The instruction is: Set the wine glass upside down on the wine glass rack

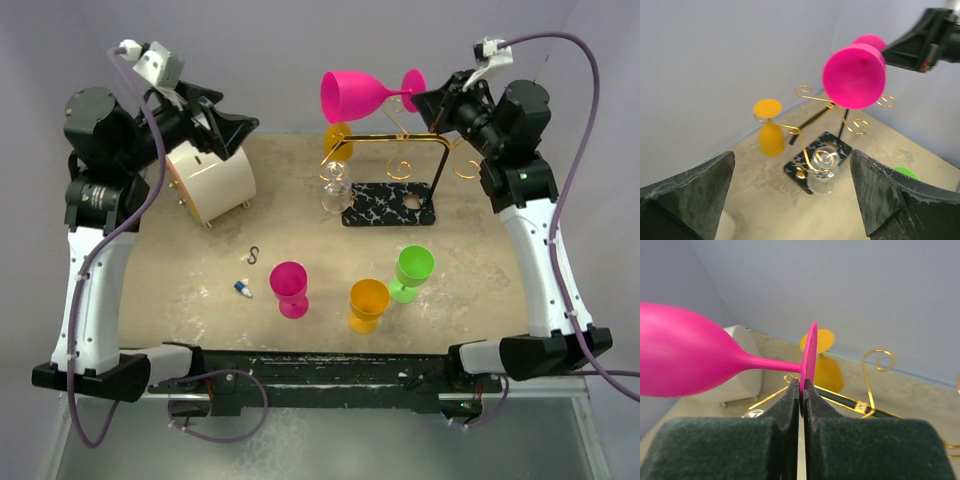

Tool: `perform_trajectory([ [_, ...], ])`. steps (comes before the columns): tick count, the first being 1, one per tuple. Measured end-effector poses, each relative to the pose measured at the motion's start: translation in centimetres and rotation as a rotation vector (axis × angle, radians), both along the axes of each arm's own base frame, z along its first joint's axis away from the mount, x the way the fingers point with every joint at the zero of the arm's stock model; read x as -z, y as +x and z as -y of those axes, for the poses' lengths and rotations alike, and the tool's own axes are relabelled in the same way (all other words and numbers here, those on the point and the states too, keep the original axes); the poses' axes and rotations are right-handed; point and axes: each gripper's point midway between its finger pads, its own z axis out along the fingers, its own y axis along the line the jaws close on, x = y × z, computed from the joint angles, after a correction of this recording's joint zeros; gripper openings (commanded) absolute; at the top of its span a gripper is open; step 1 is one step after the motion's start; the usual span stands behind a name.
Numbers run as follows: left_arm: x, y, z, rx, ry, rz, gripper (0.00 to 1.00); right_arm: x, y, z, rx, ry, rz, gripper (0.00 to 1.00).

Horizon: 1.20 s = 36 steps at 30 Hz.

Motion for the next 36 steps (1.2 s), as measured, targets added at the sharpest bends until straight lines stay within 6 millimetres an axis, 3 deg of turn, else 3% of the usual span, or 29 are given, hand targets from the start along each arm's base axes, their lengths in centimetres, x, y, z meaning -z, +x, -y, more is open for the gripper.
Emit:
perform_trajectory([
  [4,-1.0,-0.4,-3.5,-0.163,0.0,0.026,0.99,-1.0,-0.4,2.6,0.127,-0.117,0.074,0.0],
  [7,-1.3,-1.0,-5.0,-0.231,0.001,0.04,0.99,-1.6,-0.7,4.1,0.195,-0.185,0.105,0.0],
  [14,0.9,-1.7,-6.2,-0.288,0.055,0.023,0.99,-3.4,-1.1,6.7,0.327,-0.327,0.167,0.0],
  [19,1.9,-0.6,-6.5,-0.302,0.096,0.013,0.99,-6.4,-0.9,7.1,0.427,-0.453,0.254,0.0],
  [22,2.8,0.4,-6.4,-0.299,0.115,-0.003,0.99,-7.2,0.2,7.5,0.501,-0.552,0.278,0.0],
  [29,5.8,3.5,-6.0,-0.276,0.149,-0.087,0.99,-4.7,4.4,10.4,0.687,-0.839,0.218,0.0],
  [36,7.3,4.6,-5.4,-0.245,0.157,-0.131,0.99,-2.0,7.0,12.9,0.824,-1.096,0.121,0.0],
])
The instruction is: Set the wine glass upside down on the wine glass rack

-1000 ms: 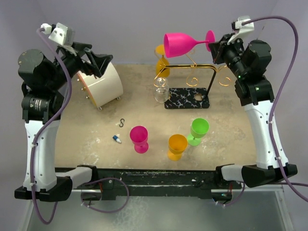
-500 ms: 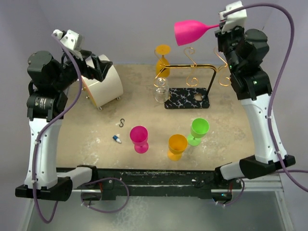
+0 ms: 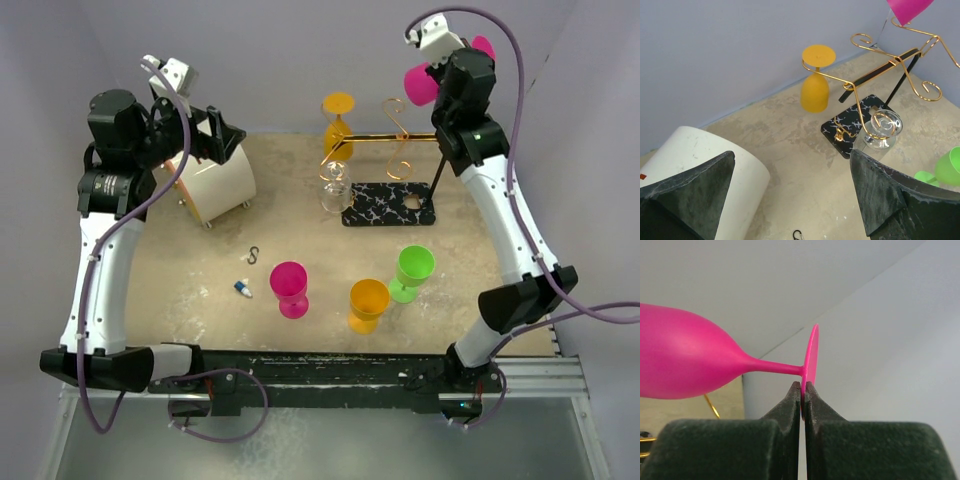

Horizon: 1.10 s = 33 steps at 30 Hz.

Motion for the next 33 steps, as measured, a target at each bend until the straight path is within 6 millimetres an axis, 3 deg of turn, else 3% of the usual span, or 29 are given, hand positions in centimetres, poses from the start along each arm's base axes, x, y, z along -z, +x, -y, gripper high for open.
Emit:
perform_trajectory([
  [9,1.4,1.0,0.6,0.034,-0.002,-0.041,0.99,1.5,0.5,1.5,0.131,-0.168,-0.059,0.0],
  [17,1.9,1.5,0.7,0.036,-0.001,-0.055,0.99,4.2,2.5,0.9,0.132,-0.232,-0.125,0.0],
  [26,1.9,1.4,0.7,0.036,-0.001,-0.055,0.99,5.7,3.0,0.2,0.118,-0.275,-0.161,0.0],
  [33,1.8,1.1,0.6,0.036,-0.001,-0.05,0.99,8.4,3.8,-0.9,0.071,-0.356,-0.227,0.0],
])
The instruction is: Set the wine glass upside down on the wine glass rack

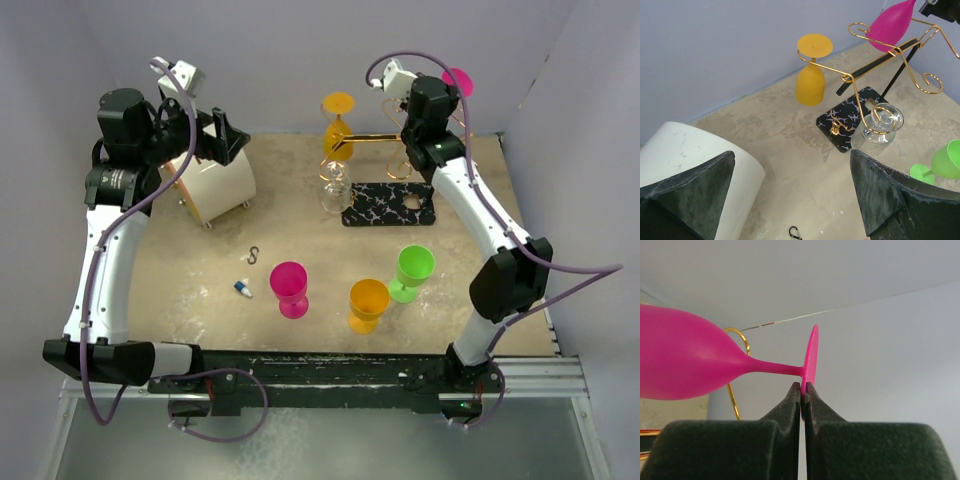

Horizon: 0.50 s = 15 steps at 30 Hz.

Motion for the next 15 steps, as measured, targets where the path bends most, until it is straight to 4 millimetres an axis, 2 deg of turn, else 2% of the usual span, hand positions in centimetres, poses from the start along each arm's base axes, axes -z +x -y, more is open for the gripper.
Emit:
perform_trajectory([
  [8,0.3,-0.6,-0.1,0.0,0.002,-0.003,0.99,4.0,1.4,-1.7,-0.112,-0.106,-0.097,0.0],
  [15,0.2,-1.1,-0.1,0.0,0.002,0.005,0.99,4.5,2.3,-3.5,-0.23,-0.128,-0.113,0.0],
])
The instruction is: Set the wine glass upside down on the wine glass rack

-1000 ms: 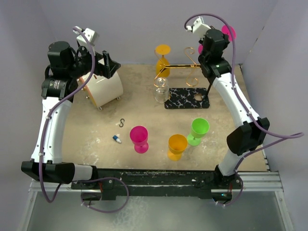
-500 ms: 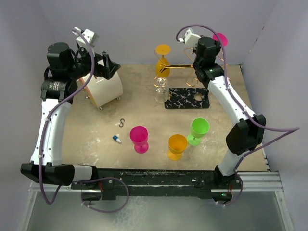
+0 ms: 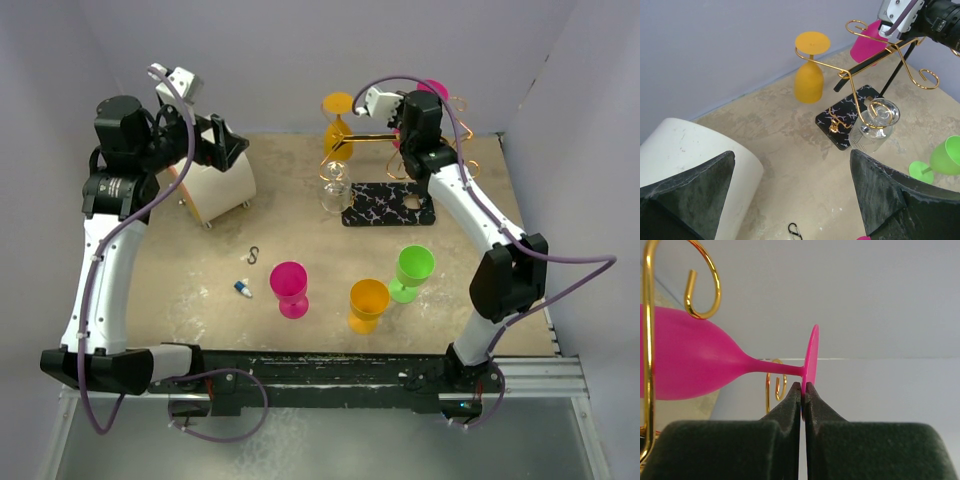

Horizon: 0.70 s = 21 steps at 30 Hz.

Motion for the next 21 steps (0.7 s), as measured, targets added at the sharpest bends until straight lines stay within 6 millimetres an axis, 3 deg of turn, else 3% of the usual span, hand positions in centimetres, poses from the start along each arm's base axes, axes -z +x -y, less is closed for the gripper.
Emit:
perform_trajectory([
  [21,0.2,-0.5,-0.1,0.001,0.011,0.011,0.99,1.9,0.4,-3.8,-0.179,-0.006,-0.084,0.0],
])
